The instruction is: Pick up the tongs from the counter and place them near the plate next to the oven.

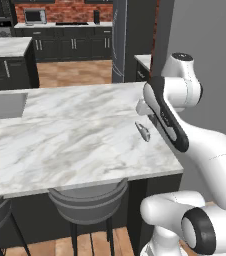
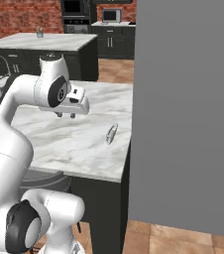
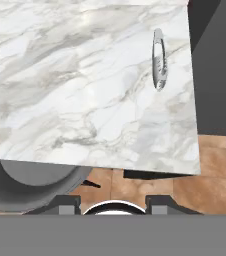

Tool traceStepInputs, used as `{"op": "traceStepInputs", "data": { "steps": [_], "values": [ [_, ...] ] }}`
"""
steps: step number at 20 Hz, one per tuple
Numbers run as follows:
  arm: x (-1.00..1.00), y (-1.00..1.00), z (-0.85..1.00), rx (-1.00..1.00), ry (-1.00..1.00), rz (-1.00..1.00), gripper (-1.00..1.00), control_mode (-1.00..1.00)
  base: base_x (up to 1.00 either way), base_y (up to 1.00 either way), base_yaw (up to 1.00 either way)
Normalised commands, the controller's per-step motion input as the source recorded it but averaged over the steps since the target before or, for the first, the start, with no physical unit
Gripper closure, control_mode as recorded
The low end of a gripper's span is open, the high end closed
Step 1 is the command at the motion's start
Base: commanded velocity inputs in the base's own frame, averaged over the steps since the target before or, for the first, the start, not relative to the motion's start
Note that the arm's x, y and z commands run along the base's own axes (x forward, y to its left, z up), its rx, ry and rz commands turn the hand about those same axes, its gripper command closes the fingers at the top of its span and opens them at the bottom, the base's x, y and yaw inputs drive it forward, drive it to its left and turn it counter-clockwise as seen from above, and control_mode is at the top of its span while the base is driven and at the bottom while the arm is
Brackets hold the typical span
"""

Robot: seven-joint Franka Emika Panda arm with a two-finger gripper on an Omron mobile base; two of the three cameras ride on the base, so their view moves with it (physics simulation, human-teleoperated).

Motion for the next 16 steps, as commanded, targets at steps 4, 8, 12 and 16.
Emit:
{"op": "traceStepInputs", "data": {
  "steps": [4,8,12,16],
  "values": [
    [0.12,-0.29,-0.07,0.0,0.0,0.0,-1.0,-1.0,0.0,0.0,0.0],
    [0.56,-0.6,-0.24,0.0,0.0,0.0,-1.0,-1.0,0.0,0.0,0.0],
    [0.54,-0.33,-0.57,-0.11,0.0,-0.01,-1.0,-1.0,0.0,0.0,0.0],
    [0.33,-0.02,-0.65,-0.09,0.0,0.0,-1.0,-1.0,0.0,0.0,0.0]
  ]
}}
